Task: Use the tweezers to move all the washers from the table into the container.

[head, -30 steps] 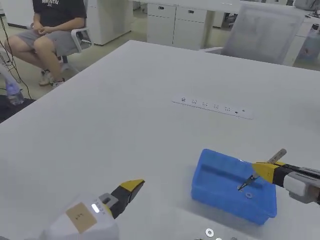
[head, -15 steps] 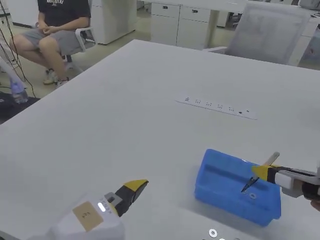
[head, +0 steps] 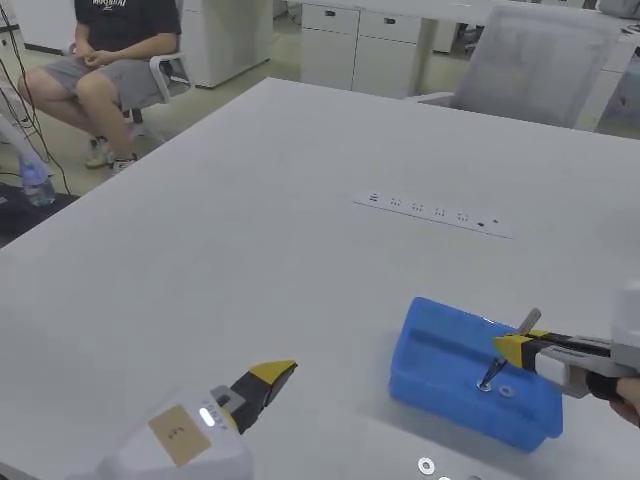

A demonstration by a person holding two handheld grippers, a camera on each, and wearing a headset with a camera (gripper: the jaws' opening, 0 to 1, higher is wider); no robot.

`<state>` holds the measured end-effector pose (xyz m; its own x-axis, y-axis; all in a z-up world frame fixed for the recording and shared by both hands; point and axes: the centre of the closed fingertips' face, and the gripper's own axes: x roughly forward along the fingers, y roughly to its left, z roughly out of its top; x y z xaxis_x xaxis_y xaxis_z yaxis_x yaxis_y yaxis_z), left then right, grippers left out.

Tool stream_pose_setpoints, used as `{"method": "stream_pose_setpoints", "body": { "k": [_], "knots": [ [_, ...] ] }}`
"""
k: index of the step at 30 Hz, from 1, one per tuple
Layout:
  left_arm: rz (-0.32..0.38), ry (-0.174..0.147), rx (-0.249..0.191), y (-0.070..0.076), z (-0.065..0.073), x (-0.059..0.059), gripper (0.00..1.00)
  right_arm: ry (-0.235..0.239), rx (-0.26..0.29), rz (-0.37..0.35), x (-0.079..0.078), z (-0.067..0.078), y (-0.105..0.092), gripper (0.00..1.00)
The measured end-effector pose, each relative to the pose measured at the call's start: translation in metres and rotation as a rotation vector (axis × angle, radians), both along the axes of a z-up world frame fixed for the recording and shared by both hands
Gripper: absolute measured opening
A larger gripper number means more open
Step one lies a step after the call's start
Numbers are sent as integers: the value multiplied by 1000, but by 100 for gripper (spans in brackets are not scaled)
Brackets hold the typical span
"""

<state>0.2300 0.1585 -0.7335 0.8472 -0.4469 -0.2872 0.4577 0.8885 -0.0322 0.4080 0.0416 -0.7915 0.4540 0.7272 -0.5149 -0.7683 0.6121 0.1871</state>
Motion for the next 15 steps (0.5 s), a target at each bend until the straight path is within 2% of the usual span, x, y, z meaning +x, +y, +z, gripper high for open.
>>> {"method": "stream_pose_setpoints", "body": {
  "k": [4,9,13,15],
  "knots": [
    [-1,0,2,0,-1,0,75,-32,45,-3,-11,18,3,3],
    [-2,1,1,0,-1,0,75,-65,118,39,-36,45,11,2],
    [-6,3,3,-1,-1,0,75,-81,146,60,-54,58,12,2],
    [-8,5,2,-2,-1,0,75,-74,160,70,-61,61,13,2]
  ]
}}
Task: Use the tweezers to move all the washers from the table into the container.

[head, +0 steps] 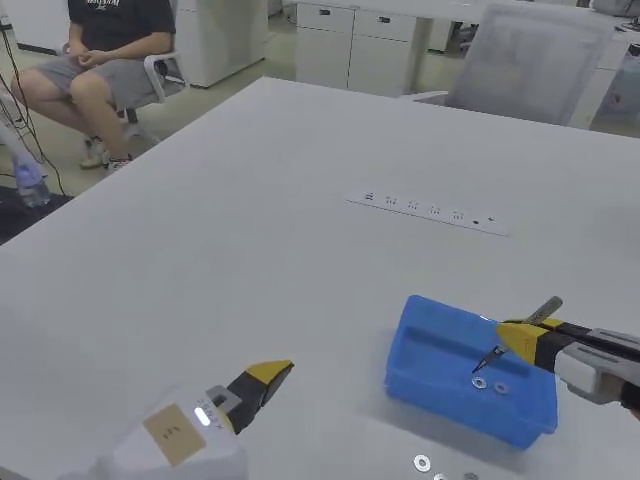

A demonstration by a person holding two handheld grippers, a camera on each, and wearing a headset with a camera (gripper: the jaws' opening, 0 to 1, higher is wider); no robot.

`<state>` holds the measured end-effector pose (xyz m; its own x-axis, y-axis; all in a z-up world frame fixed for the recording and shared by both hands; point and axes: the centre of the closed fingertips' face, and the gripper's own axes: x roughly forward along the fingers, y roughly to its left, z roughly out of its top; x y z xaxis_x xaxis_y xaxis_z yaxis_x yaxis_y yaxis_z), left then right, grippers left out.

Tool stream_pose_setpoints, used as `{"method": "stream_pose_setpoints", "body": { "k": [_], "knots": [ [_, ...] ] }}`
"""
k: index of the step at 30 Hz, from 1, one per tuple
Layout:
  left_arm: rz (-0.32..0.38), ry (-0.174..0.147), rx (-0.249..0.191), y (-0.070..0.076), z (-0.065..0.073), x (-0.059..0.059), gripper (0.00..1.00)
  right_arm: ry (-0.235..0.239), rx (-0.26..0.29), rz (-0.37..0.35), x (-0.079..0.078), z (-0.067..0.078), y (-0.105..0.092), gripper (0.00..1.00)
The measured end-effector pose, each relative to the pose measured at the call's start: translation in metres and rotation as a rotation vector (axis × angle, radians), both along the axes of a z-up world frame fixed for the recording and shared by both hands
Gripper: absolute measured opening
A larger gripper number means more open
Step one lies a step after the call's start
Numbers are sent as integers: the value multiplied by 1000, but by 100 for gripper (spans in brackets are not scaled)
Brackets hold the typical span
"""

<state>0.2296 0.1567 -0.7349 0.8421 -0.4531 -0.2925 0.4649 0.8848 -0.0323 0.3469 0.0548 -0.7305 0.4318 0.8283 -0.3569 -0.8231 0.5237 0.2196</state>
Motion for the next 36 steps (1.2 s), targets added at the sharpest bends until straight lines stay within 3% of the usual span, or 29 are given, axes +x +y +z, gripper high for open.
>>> {"method": "stream_pose_setpoints", "body": {
  "k": [4,10,15,20,27,30,33,36],
  "knots": [
    [-4,2,1,0,-1,0,75,46,34,18,-17,-2,2,2],
    [-8,9,1,0,-2,-1,74,109,34,20,-36,-22,-1,2],
    [-18,13,5,-2,-3,-1,74,174,-40,38,-50,-52,-7,2],
    [-20,16,7,-3,-4,-2,74,199,-55,32,-54,-65,-10,2],
    [-25,18,9,-3,-4,-2,74,186,-80,26,-50,-70,-15,3],
    [-27,20,11,-4,-5,-2,74,163,-117,51,-52,-73,-14,3],
    [-28,19,10,-4,-4,-2,74,128,-132,74,-58,-71,-10,3],
    [-28,21,11,-4,-4,-2,74,37,-193,145,-66,-70,-5,3]
  ]
}}
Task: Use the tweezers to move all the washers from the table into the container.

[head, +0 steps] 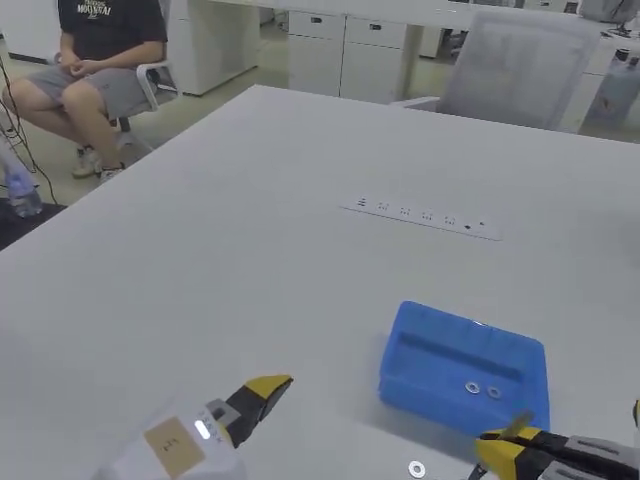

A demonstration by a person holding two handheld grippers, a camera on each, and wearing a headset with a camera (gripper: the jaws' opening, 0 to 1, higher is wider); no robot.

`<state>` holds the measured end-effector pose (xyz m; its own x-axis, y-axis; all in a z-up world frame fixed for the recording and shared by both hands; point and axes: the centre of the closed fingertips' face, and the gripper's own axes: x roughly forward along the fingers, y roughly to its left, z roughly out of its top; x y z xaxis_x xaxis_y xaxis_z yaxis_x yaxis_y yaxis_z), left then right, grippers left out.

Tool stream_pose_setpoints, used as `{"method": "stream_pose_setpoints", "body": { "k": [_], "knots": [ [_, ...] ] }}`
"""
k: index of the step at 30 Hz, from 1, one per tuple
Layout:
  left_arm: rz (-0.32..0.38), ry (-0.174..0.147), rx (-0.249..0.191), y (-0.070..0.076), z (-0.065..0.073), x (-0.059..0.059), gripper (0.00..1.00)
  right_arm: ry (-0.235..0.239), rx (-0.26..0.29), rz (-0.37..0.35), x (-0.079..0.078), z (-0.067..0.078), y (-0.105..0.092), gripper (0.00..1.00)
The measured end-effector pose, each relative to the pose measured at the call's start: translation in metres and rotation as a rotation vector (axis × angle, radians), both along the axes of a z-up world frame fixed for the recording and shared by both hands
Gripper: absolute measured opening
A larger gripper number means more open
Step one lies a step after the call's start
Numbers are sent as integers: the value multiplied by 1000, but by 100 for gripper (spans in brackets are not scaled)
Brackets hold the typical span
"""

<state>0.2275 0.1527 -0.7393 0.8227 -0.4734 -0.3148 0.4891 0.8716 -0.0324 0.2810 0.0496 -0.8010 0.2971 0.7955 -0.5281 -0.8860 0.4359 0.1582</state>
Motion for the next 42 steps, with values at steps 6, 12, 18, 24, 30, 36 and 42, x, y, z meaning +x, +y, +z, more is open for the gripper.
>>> {"method": "stream_pose_setpoints", "body": {
  "k": [6,12,18,24,30,36,42],
  "knots": [
    [3,-1,3,1,0,0,74,-168,-105,135,-19,-1,9,2],
    [1,-2,2,1,1,0,74,-147,-91,76,-12,-1,4,1],
    [7,-6,-3,2,1,0,74,-123,-69,47,-8,3,2,1],
    [9,-36,-33,1,9,0,77,-82,7,-1,1,23,2,2],
    [11,-31,-36,1,8,1,76,-80,71,-35,16,49,2,2],
    [16,-34,-34,2,8,1,76,-83,120,-63,32,68,3,2],
    [23,-37,-32,4,8,2,75,-64,147,-112,51,74,8,2]
  ]
}}
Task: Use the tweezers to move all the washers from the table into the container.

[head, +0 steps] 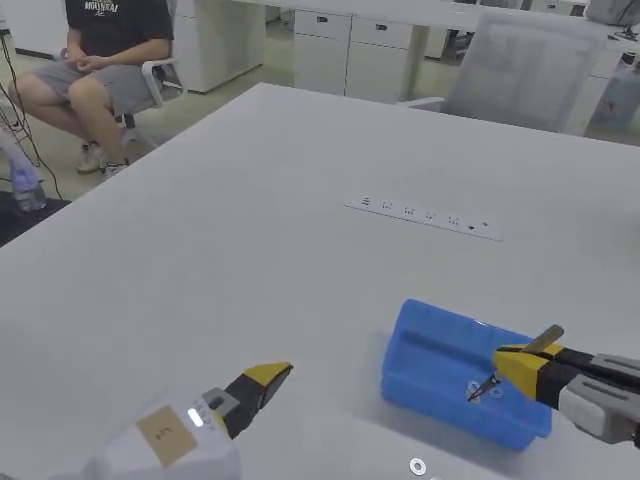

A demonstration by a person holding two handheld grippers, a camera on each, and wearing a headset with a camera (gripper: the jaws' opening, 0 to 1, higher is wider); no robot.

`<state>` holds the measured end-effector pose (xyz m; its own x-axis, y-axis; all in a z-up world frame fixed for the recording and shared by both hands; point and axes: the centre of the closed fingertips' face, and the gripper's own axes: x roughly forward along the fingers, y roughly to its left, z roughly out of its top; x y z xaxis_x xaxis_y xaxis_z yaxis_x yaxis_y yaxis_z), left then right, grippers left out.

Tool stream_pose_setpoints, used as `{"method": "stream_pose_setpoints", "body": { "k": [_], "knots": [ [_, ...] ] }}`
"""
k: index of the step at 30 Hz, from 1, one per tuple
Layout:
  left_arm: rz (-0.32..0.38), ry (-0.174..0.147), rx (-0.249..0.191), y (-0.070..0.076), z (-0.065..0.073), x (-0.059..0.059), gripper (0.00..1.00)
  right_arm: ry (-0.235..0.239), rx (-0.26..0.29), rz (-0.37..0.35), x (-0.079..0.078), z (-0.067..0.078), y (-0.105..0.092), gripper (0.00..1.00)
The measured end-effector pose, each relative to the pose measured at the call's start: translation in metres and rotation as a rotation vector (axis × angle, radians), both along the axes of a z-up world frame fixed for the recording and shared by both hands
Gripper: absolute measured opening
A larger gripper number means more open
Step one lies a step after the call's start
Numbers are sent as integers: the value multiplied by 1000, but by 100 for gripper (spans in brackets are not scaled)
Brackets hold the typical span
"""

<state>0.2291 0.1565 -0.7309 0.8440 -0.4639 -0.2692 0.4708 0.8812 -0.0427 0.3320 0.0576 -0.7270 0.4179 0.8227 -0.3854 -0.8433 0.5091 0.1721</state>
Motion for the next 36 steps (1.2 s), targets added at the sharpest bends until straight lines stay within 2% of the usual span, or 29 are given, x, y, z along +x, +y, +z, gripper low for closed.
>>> {"method": "stream_pose_setpoints", "body": {
  "k": [6,12,14,18,21,25,33,36],
  "knots": [
    [2,3,-1,1,-1,0,75,30,15,-56,25,-6,5,2],
    [2,5,3,1,-1,0,74,58,-26,-77,42,-22,8,2],
    [2,4,2,1,-1,0,74,51,-54,-75,45,-27,8,2],
    [0,7,4,1,-2,0,74,70,-102,-71,52,-43,10,2],
    [0,7,6,1,-2,0,74,76,-115,-66,56,-50,11,2],
    [1,9,7,1,-2,0,74,64,-173,-28,59,-64,12,2],
    [0,12,9,0,-3,0,74,45,-187,-9,66,-70,10,2],
    [-4,16,14,0,-4,0,74,14,-191,3,63,-66,11,3]
  ]
}}
